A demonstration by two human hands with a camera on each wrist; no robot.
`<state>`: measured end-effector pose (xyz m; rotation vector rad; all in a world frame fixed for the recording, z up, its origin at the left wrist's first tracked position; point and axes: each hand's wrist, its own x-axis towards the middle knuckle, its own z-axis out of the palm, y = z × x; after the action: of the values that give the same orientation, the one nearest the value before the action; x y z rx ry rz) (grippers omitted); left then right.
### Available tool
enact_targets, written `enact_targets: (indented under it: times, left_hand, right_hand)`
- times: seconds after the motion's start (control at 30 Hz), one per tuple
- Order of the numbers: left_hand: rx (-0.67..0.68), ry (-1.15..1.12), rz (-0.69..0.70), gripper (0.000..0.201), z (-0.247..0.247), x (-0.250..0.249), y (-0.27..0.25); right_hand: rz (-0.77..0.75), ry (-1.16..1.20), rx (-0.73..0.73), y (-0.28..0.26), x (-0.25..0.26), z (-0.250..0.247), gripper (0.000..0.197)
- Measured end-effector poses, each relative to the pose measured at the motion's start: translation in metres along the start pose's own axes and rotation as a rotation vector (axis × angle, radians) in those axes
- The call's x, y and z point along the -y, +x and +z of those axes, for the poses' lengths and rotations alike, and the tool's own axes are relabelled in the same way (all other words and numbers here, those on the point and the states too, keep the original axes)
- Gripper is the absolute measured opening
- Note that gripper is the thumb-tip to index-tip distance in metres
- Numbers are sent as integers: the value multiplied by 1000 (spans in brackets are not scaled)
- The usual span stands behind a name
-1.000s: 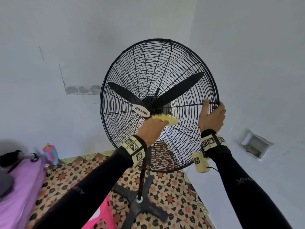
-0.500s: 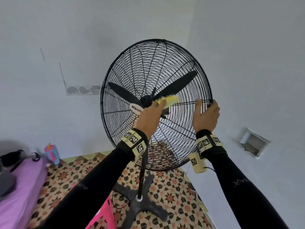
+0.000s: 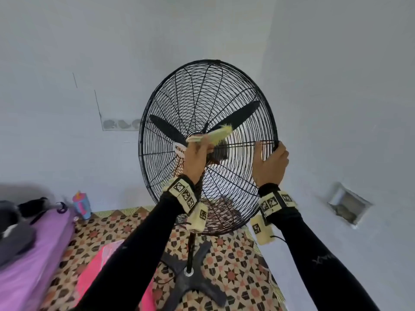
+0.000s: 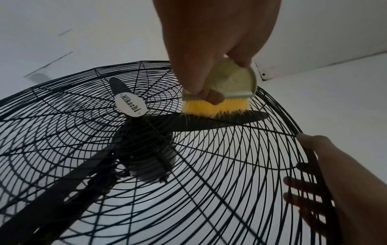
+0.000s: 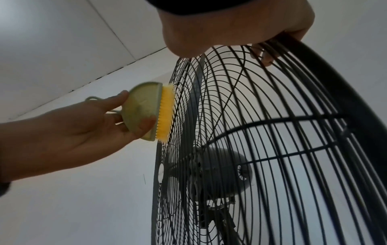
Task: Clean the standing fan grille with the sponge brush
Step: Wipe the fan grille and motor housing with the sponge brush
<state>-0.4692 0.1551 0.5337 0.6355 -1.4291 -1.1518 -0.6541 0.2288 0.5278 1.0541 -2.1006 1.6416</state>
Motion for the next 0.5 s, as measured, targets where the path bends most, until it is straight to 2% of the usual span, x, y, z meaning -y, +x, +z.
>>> enact_targets:
  times: [0.07,0.1,0.17,0.23,0.33,0.4,0.5]
  left_hand:
    - [-50,14,-59,50,6,-6,6]
    - [-62,45,-58,51,8,-9,8]
    - [-54,140,-10,43,10,-6,5]
    - [-35,228,21,35,10,19,-14]
    - [7,231,-31,25,2,56,-53]
    - [23,218,-5,20,1,44,-50]
    - [-18,163,71,14,9,-5,-18]
  right_hand:
    - [2,24,15,2,-3,-2,72]
    - [0,39,23,3,-4,-4,72]
    - [4,69,40,5,-8,-6,70]
    - [22,93,58,6,-10,-7,69]
    - [38,103,61,10,-7,-9,68]
    - [46,94,67,12,-4,-10,68]
    - [29,78,80,7,1,-10,68]
